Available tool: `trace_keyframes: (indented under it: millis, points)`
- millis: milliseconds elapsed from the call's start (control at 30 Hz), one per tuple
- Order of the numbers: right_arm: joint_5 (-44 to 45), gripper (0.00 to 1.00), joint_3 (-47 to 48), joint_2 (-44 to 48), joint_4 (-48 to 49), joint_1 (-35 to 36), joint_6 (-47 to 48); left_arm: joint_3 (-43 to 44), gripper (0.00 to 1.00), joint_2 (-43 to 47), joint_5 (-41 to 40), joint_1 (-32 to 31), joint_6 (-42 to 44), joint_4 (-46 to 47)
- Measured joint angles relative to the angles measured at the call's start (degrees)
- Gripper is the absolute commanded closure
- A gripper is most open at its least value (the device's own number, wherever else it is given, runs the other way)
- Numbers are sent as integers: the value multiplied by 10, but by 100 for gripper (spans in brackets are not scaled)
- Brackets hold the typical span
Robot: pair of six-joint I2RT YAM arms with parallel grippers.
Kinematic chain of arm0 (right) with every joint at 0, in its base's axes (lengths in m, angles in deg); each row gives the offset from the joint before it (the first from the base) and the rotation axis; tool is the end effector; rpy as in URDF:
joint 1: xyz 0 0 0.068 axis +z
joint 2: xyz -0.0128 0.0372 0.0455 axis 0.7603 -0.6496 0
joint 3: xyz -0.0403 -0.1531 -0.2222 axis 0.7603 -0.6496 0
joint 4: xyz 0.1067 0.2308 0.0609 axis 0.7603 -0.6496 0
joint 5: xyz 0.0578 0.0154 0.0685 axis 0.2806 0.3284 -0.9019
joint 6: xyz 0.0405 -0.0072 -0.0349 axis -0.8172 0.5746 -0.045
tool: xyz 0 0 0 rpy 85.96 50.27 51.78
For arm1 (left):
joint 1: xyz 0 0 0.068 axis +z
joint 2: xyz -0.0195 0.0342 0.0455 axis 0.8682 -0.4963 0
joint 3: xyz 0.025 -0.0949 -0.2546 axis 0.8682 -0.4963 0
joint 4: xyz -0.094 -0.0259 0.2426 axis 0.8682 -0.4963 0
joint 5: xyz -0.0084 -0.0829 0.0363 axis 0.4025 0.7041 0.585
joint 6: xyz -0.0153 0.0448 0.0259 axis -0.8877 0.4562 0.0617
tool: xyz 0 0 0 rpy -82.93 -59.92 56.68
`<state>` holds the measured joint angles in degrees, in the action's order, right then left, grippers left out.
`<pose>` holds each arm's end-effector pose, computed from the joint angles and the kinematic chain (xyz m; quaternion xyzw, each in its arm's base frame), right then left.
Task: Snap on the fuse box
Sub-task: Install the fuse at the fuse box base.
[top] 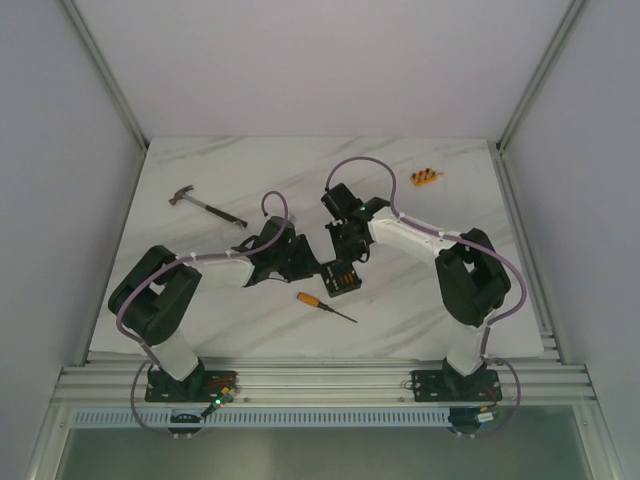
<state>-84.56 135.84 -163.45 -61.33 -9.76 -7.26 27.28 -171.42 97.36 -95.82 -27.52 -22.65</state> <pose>0.2980 0.2480 0.2096 -0.1556 0.9605 0.1213 0.1961 0.2655 -0.1987 0.1482 -0.0854 0.9021 -0.3521 0.2344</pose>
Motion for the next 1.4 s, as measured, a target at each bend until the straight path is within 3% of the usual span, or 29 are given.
trace_keyframes:
  millis: [500, 1400]
  points:
    - [-16, 100, -6, -13, 0, 0, 7, 0, 57, 0, 1, 0, -7, 1]
    - [1, 100, 0, -35, -15, 10, 39, -2, 60, 0, 1, 2, -26, 5]
